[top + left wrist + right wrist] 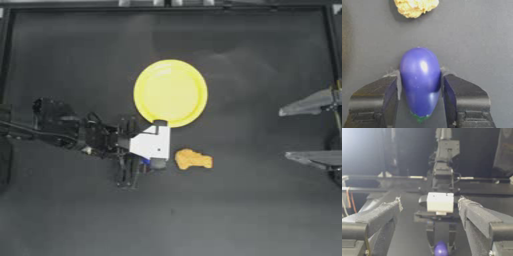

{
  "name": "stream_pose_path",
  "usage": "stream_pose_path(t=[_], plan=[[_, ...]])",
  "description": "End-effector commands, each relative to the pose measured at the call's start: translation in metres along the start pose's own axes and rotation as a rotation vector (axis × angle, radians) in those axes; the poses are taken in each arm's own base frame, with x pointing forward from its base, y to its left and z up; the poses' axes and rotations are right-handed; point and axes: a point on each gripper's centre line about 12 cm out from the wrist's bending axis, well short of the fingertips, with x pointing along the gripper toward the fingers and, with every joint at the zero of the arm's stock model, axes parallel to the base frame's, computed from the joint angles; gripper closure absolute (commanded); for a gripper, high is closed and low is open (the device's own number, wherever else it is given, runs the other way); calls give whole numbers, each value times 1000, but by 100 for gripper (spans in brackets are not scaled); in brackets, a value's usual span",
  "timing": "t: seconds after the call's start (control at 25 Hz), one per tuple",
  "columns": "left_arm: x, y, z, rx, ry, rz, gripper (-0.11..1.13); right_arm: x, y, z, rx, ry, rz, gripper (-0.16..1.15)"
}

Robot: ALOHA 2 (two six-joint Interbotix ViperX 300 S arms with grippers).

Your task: Put purple eggplant on plate

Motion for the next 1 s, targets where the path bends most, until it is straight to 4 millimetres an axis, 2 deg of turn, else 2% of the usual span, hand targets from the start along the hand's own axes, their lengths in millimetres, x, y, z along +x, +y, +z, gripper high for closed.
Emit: stream_pose_path(t=[0.04, 0.24, 0.48, 0.8, 1.0], plan=[[-37, 2, 28, 7, -121, 11, 58, 2, 0, 3, 4, -6, -1, 0], [-64, 14, 37, 19, -171, 43, 57, 2, 0, 3, 4, -6, -1, 0], [-81, 40, 45, 71, -177, 119, 57, 2, 0, 3, 4, -6, -1, 0], [-78, 86, 60, 151, -161, 202, 57, 2, 0, 3, 13, -6, -4, 0], [-65, 113, 62, 165, -134, 236, 57, 2, 0, 1, 13, -5, -4, 0]])
